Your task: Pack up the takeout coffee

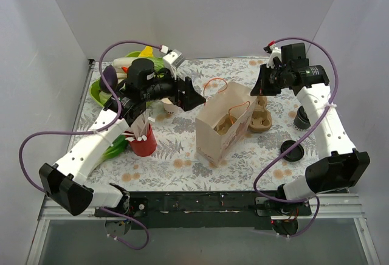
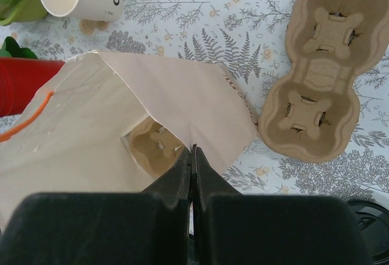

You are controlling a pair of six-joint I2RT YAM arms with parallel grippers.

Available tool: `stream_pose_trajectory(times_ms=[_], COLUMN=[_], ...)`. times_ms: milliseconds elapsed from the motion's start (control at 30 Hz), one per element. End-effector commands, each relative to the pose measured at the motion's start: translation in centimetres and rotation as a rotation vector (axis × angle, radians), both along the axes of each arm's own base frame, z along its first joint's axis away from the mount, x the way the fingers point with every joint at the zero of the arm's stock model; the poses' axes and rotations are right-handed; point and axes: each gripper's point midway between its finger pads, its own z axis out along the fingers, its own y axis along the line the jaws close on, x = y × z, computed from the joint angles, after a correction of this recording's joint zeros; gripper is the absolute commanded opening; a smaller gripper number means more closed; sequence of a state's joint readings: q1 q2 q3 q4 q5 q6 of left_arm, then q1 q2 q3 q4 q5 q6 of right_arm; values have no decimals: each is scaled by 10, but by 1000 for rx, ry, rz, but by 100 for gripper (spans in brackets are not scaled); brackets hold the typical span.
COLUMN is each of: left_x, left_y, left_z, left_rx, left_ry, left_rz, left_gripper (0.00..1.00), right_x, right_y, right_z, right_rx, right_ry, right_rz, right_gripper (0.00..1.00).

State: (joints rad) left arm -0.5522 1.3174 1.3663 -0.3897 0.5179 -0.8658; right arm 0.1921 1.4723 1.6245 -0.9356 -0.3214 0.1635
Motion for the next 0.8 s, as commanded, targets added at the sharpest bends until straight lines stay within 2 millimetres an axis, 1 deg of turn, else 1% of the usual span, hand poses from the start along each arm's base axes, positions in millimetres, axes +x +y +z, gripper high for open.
stream_pose_trajectory(times_ms=[0,33,67,133,167,200,333,367,400,433,467,500,567,600,633,667,700,733,767], left_x=[-17,-18,-9,1,8,10,27,34,37,39,39,35,33,27,24,22,17,13,18], left_y=[-16,-19,-25,-29,-29,-32,-29,-27,-26,-28,-29,-33,-38,-41,-42,-43,-44,-45,-47], left_z=[15,12,1,-16,-21,-27,-30,-32,-29,-31,-31,-29,-27,-29,-27,-31,-35,-35,-38], left_rx=[-40,-41,-31,0,10,13,26,41,52,61,65,60,71,75,89,102,108,108,119], left_ry=[-118,-105,-52,34,54,79,21,10,-11,-20,-28,-35,-67,-69,-117,-127,-118,-113,-109], left_rz=[-187,-217,-206,-159,-121,-89,7,43,43,34,19,-23,-78,-130,-176,-207,-239,-263,-270], left_gripper=[98,98,98,98,98,98,98,97,95,93,88,79,70,64,63,63,62,59,57], right_x=[1,4,4,5,4,4,-1,-4,-5,-6,-7,-8,-7,-7,-8,-9,-11,-13,-13], right_y=[-4,-5,-5,-3,0,1,4,3,4,4,4,5,8,9,9,12,10,8,6], right_z=[8,5,6,5,5,4,5,0,-1,1,-3,-4,3,2,5,6,2,3,3], right_rx=[17,15,17,29,43,50,68,69,71,74,72,77,83,81,69,76,68,62,53], right_ry=[-12,-2,-1,9,13,16,0,9,10,-4,0,-5,-57,-67,-103,-124,-122,-134,-143], right_rz=[-88,-95,-94,-87,-79,-76,-54,-53,-50,-49,-46,-36,14,32,71,100,95,88,88], right_gripper=[1,1,1,1,1,1,1,1,1,1,1,1,1,17,30,40,53,60,71])
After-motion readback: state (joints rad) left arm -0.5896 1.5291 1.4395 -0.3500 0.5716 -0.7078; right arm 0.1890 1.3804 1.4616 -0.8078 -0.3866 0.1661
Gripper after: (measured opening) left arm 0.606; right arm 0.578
